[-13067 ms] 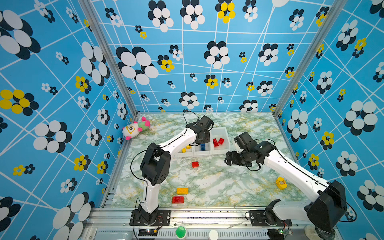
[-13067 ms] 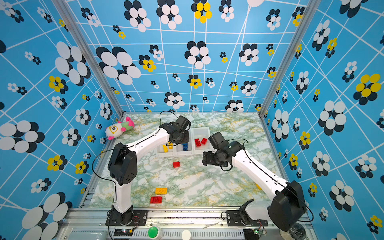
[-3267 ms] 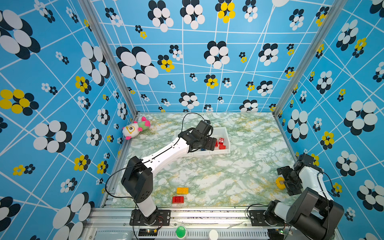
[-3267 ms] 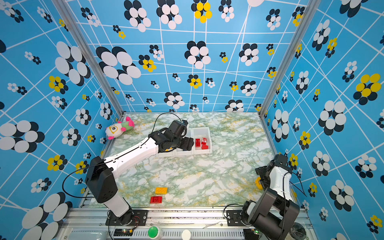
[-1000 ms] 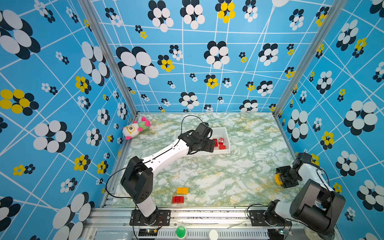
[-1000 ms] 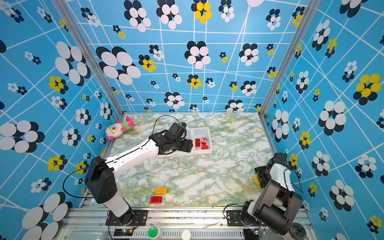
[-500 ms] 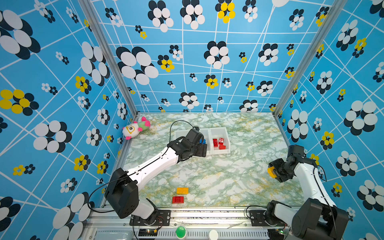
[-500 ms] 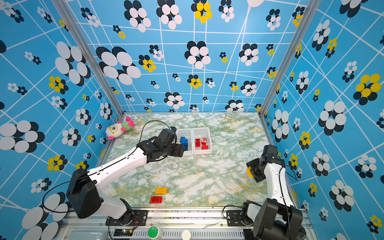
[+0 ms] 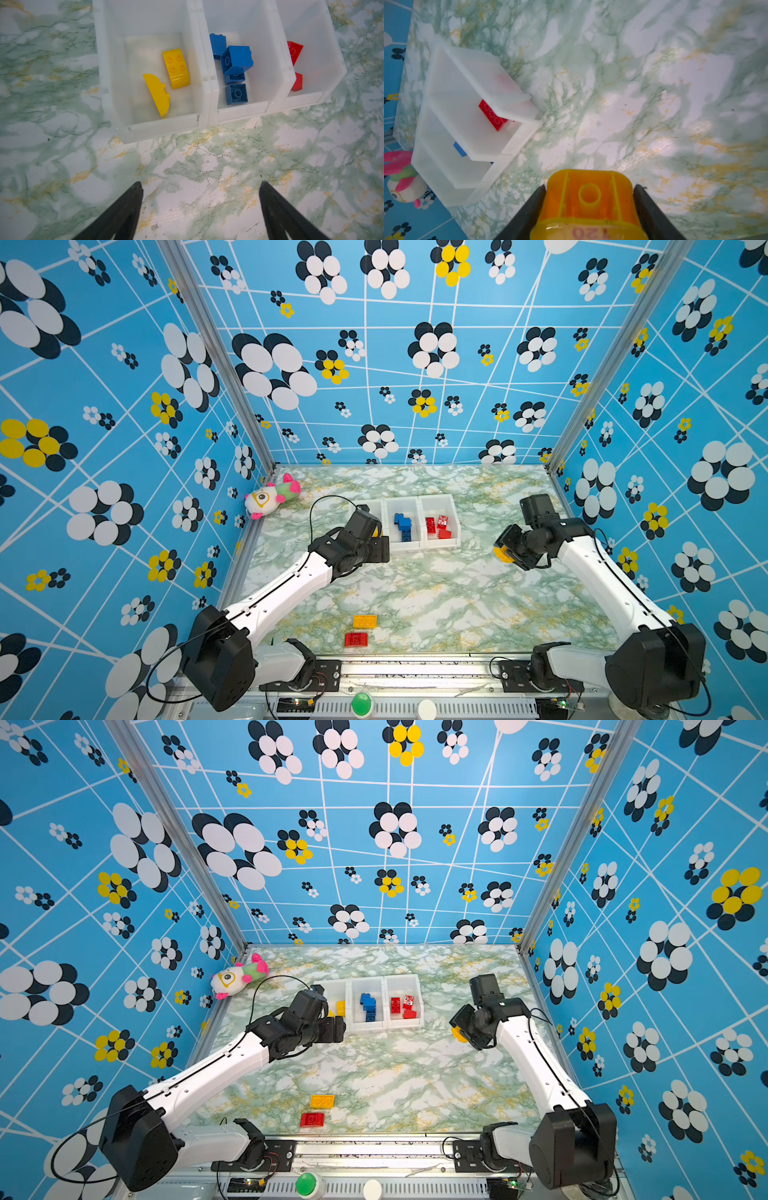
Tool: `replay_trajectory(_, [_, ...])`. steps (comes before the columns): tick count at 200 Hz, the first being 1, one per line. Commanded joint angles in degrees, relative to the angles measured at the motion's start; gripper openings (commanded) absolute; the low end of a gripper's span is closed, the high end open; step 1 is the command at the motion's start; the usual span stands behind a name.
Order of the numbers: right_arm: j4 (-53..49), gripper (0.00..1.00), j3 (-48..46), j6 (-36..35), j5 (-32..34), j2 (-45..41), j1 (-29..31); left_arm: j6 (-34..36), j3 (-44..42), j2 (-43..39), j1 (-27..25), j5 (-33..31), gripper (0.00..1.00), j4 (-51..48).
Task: Sort the legos into containers by color
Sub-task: 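Carry the yellow brick toward the yellow compartment while the left gripper draws back, then lower the yellow brick into the yellow compartment with the right gripper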
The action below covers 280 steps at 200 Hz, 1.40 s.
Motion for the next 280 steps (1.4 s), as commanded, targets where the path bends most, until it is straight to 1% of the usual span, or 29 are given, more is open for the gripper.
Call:
replay_trajectory(1, [1.09,0.61,4.91,2.6,2.12,4.68,5.64,-1.38,-2.01,-2.64,1.71,0.23,0.89,-1.73])
replay_trajectory(24, [2.82,0.61,10.23,3.48,2.71,9.85,11.38,-1.96,-3.59,-4.37,3.06,0.32,0.89,-2.15])
replay_trajectory(52, [3.58,0.61,17.79,3.64,2.74,16.96,16.66,-3.21,-5.95,-5.9,4.34,0.43,0.89,-2.08])
replay_trajectory(97, [4.87,0.61,28.01,3.67,1.45,26.68,22.04,-4.3,-8.57,-9.22,5.76,0.15,0.89,-2.93])
replay_trajectory(101, [4.95,0.61,30.36,3.64,1.36,27.45,22.48,-4.24,-8.66,-9.49,5.84,0.11,0.89,-3.09])
replay_trajectory(133, [4.96,0.61,39.47,2.93,0.82,34.68,25.84,-4.26,-9.93,-11.65,6.82,0.02,0.89,-4.09])
replay_trajectory(198, [4.34,0.61,58.34,0.97,-1.65,49.06,30.49,-4.48,-11.56,-13.73,8.14,0.71,0.89,-4.45])
replay_trajectory(205, [3.8,0.61,60.65,0.69,-1.9,51.78,30.75,-4.46,-11.65,-13.84,8.21,0.76,0.89,-4.49])
replay_trajectory(238, [0.67,0.61,71.5,-0.94,-3.2,59.26,31.68,-4.52,-11.74,-13.97,8.29,1.33,0.9,-4.7])
replay_trajectory(280, [-1.28,0.61,81.11,-0.76,-4.61,67.42,31.87,-4.23,-11.52,-14.24,8.4,1.33,0.9,-5.31])
